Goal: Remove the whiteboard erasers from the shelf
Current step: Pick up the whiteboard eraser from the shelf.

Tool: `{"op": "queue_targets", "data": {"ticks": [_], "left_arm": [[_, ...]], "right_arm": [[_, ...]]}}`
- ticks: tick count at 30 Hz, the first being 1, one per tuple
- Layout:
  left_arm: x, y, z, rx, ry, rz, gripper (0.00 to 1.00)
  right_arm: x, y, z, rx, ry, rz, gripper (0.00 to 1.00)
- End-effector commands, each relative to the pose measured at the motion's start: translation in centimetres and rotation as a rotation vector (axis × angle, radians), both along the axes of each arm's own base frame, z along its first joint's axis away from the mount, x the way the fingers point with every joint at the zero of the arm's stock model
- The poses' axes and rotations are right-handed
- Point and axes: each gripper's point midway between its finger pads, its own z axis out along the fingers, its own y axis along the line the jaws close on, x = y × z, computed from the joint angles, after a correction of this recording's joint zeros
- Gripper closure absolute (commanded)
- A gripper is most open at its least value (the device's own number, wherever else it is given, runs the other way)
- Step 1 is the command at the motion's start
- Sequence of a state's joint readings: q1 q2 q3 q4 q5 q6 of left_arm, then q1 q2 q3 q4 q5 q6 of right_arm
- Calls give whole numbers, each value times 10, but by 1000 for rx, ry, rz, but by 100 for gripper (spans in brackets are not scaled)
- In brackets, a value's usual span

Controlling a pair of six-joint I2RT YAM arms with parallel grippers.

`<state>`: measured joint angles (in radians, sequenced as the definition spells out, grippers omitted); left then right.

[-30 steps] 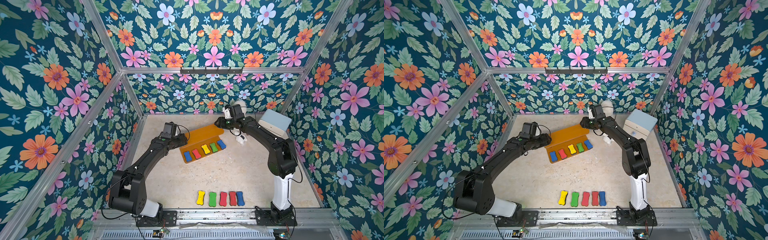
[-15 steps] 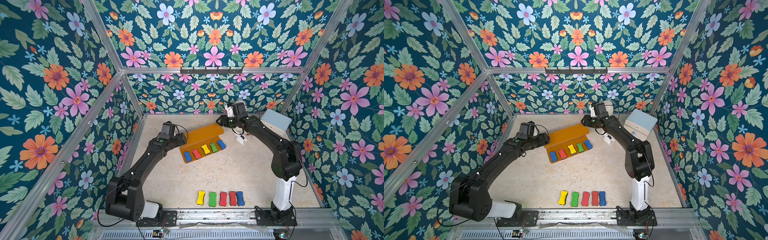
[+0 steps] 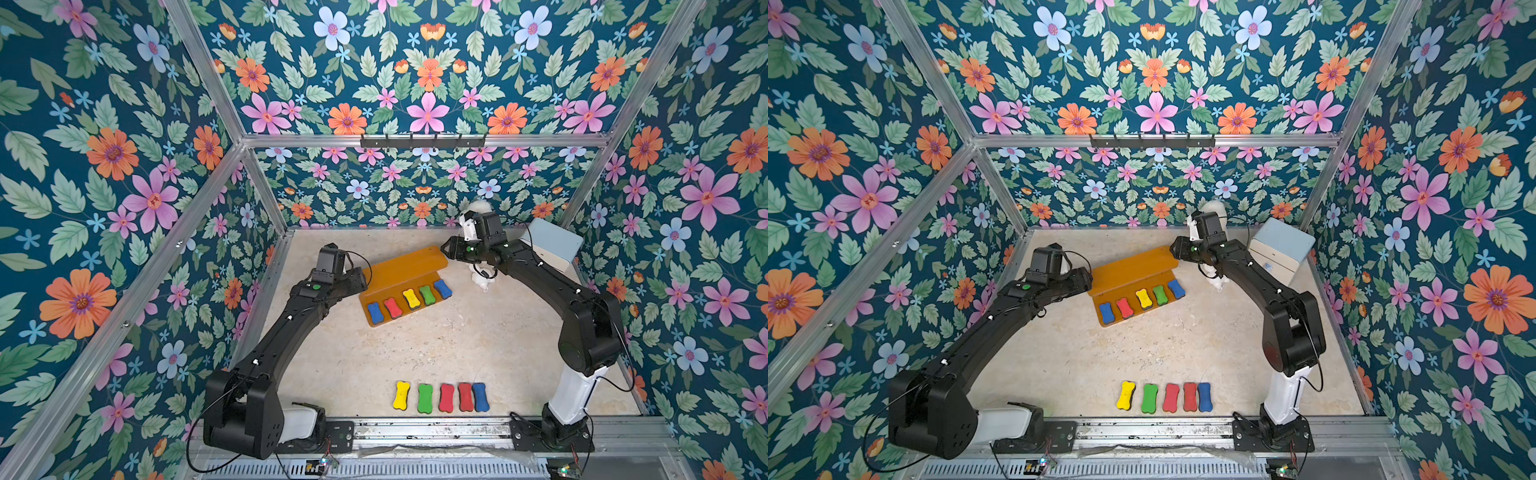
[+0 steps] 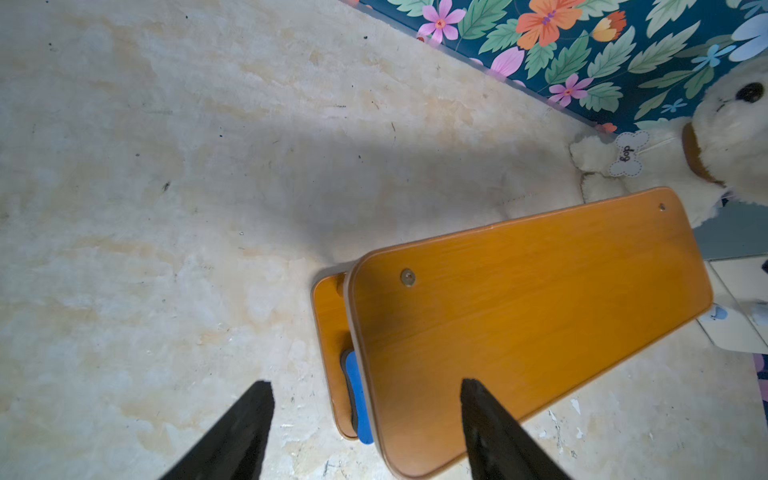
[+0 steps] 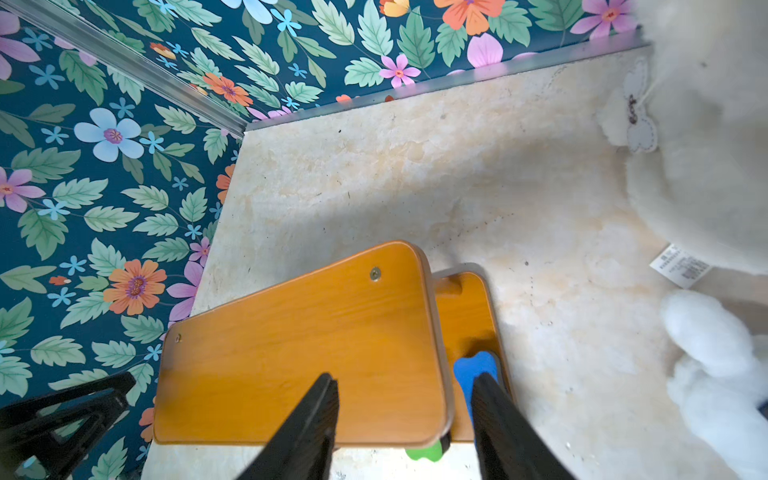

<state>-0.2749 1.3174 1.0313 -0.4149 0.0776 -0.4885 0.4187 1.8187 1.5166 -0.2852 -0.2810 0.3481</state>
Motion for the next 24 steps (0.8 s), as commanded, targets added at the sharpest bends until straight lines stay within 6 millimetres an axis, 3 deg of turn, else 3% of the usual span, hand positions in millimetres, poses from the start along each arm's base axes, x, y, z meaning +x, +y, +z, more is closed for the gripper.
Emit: {"op": "queue_targets", "data": {"ticks": [1, 7, 9, 24], "left_arm": [[-3, -1, 1, -13, 0, -11, 24], [-7, -10, -5, -55, 20, -39, 25], [-7, -15, -8, -79, 32, -56, 25], [-6, -28, -25, -145, 59, -88, 25]], "right_arm": [[-5, -3, 9, 25, -36, -12, 44], [-28, -12, 3, 63, -40, -24, 44], [-36, -15, 9, 81, -57, -28, 44], [-63, -32, -27, 105, -19, -78, 44]]}}
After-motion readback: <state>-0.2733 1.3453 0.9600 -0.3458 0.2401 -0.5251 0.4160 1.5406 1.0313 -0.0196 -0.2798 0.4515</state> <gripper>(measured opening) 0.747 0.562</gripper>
